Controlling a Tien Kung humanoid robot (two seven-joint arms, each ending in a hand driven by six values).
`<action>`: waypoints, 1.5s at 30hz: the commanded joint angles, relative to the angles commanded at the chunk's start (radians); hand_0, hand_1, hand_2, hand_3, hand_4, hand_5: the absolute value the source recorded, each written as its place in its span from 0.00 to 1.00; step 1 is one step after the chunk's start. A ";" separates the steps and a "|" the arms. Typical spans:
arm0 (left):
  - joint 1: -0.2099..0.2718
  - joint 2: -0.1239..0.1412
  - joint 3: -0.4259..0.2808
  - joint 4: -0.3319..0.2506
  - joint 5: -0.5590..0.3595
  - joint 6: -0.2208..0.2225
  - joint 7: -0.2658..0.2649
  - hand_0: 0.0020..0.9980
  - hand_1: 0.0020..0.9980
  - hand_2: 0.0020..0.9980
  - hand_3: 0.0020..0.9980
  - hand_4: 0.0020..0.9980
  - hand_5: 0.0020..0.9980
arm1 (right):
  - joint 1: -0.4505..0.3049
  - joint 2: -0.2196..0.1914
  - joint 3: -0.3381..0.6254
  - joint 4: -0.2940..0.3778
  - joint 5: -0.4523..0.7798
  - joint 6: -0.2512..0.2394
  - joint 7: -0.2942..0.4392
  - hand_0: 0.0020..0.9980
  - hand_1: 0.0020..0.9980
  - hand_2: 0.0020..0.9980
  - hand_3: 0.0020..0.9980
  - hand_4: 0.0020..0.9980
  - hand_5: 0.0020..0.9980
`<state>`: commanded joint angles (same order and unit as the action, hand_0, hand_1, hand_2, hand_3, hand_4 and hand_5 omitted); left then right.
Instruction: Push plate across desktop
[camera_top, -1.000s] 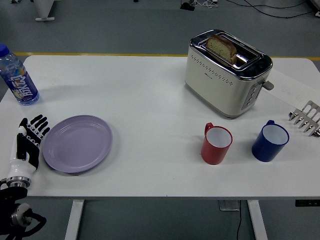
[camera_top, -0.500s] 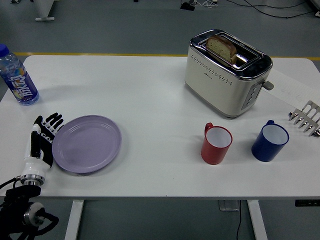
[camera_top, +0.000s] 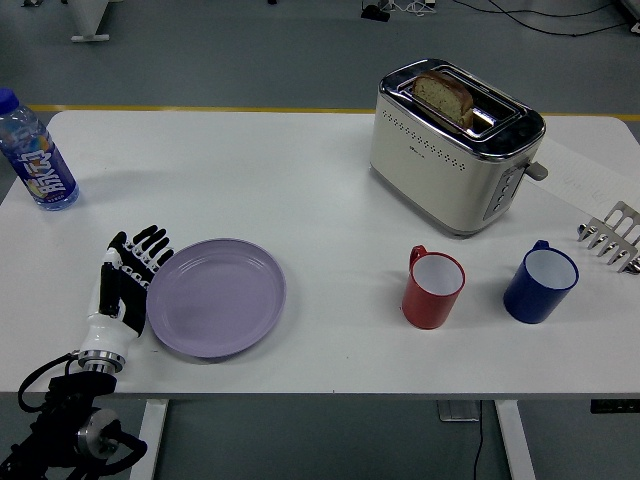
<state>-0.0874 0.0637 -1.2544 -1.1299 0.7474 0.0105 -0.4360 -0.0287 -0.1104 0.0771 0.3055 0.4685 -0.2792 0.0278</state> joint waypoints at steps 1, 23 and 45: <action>0.000 0.000 0.007 -0.003 -0.007 0.000 -0.001 0.78 0.82 0.78 0.67 0.50 1.00 | 0.000 0.000 0.000 0.000 0.000 0.000 0.000 0.56 0.54 0.66 0.59 0.29 0.44; 0.007 -0.018 0.160 -0.096 -0.097 -0.008 0.001 0.78 0.82 0.78 0.67 0.50 1.00 | 0.002 -0.004 -0.002 -0.001 -0.002 0.001 0.005 0.56 0.54 0.66 0.59 0.30 0.44; 0.000 -0.011 0.301 -0.160 -0.157 -0.016 0.005 0.78 0.82 0.78 0.67 0.49 1.00 | 0.002 -0.006 -0.001 -0.001 -0.005 -0.001 0.005 0.56 0.54 0.66 0.59 0.30 0.44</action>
<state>-0.0874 0.0528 -0.9534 -1.2904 0.5903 -0.0058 -0.4306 -0.0265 -0.1167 0.0763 0.3046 0.4634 -0.2803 0.0328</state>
